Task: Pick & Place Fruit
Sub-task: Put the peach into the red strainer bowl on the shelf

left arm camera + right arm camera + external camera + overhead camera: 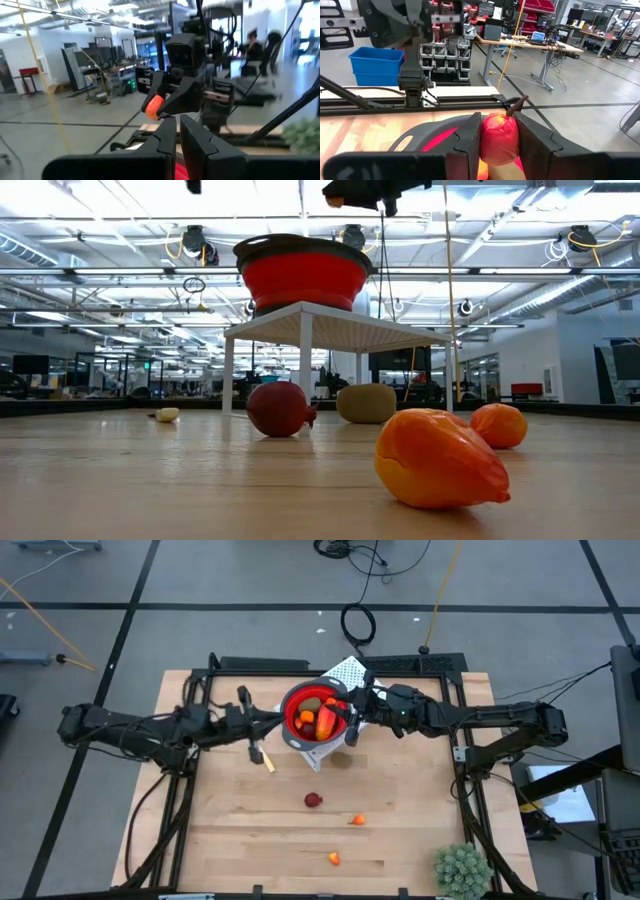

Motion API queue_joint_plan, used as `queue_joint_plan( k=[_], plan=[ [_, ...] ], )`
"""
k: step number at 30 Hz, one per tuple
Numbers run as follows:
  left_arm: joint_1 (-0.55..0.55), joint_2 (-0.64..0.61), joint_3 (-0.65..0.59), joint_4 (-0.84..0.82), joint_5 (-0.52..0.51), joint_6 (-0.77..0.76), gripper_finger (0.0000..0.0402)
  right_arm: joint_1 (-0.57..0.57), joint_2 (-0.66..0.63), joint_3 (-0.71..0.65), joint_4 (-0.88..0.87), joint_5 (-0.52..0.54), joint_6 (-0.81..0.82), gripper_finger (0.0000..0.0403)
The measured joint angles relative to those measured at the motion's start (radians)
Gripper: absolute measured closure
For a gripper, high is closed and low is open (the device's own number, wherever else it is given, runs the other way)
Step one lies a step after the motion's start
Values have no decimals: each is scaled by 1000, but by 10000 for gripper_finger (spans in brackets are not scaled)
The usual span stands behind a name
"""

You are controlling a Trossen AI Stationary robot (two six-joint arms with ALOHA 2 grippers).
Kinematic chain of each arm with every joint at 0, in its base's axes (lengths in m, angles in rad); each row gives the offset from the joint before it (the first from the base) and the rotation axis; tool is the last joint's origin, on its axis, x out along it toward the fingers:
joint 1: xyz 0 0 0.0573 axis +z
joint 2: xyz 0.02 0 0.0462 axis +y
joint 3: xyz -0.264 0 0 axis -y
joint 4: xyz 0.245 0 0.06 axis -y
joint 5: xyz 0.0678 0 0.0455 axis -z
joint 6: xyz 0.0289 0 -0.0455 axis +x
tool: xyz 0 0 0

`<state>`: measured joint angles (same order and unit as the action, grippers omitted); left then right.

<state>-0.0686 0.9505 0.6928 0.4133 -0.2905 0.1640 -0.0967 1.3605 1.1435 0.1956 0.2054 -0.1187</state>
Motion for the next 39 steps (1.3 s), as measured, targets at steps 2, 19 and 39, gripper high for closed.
queue_joint_plan(
  k=[2,19,39],
  plan=[
    [8,43,47,-26,0,33,374,0,0,0,-12,0,1,305],
    [83,341,279,-43,25,67,204,23,9,0,-63,0,-52,305],
    [92,469,445,-258,3,96,149,47,49,0,-49,5,-114,305]
  ],
)
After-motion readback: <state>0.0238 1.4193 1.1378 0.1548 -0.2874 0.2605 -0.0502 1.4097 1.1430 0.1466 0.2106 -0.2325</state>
